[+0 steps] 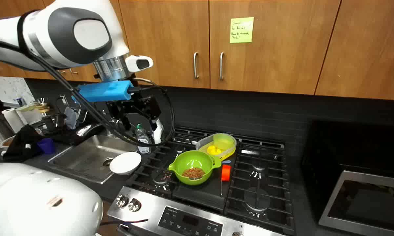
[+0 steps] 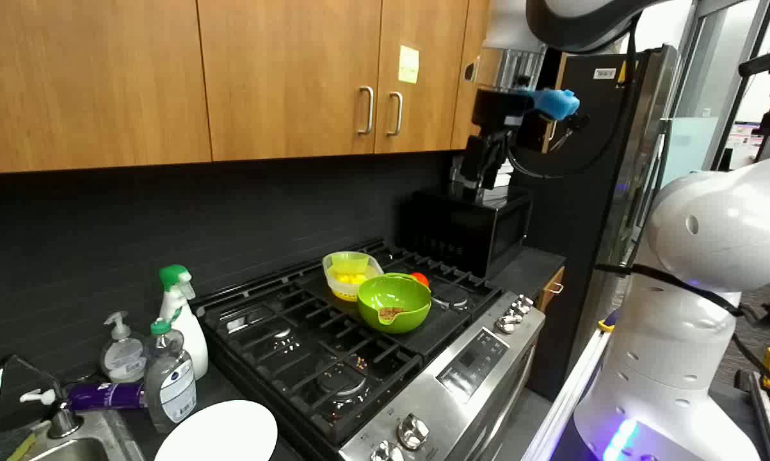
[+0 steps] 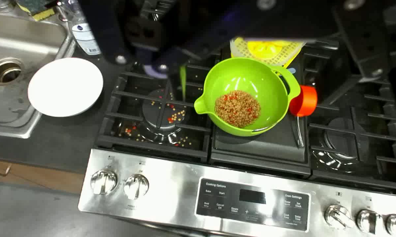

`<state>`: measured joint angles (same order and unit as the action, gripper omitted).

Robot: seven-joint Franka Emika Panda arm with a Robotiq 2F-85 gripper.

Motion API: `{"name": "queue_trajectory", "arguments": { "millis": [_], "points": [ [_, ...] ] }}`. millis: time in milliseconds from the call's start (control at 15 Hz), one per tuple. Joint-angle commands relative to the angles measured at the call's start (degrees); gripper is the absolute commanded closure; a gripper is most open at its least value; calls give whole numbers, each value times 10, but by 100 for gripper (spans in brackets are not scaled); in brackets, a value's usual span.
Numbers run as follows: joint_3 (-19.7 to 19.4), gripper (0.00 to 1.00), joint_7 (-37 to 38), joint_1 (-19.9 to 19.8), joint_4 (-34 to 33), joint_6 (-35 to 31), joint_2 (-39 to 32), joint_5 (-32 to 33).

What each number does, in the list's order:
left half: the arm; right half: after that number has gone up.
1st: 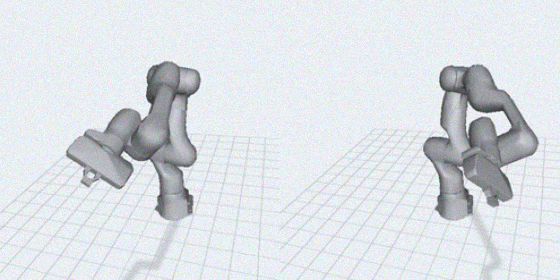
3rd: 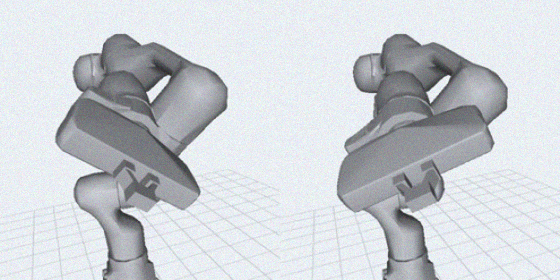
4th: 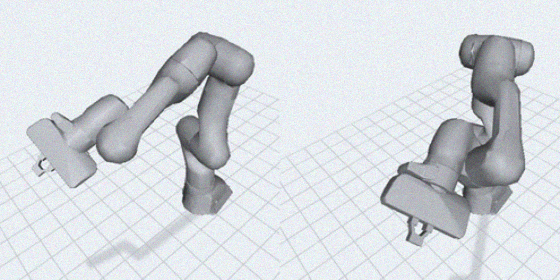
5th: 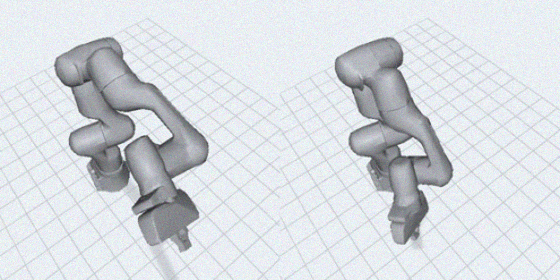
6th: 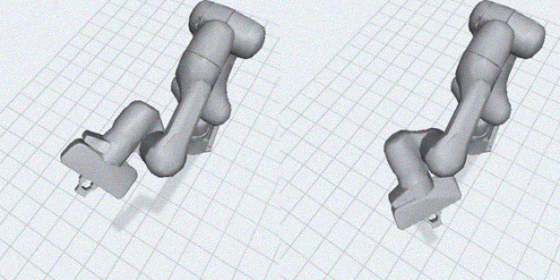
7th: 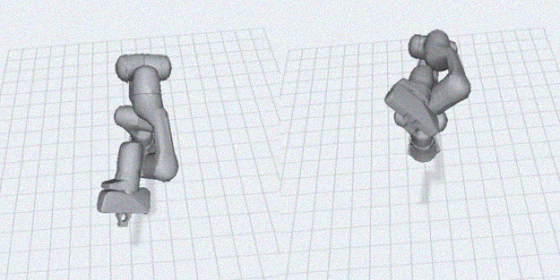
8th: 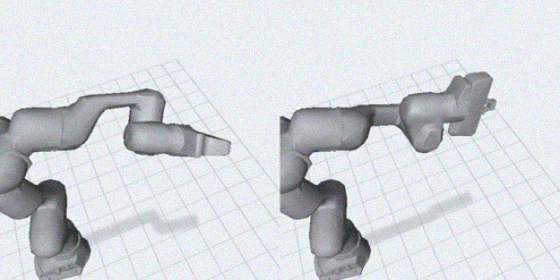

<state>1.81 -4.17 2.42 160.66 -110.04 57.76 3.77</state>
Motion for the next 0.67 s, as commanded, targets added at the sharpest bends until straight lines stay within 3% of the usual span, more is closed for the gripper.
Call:
{"name": "queue_trajectory", "arguments": {
  "millis": [0, 467, 600],
  "points": [
    [-2, 0, 2, 3, 1, 2, -1, 2],
    [-2, 0, 2, 3, 3, 2, -4, 2],
    [-17, 0, -1, -15, 1, -28, -32, 13]
  ]
}}
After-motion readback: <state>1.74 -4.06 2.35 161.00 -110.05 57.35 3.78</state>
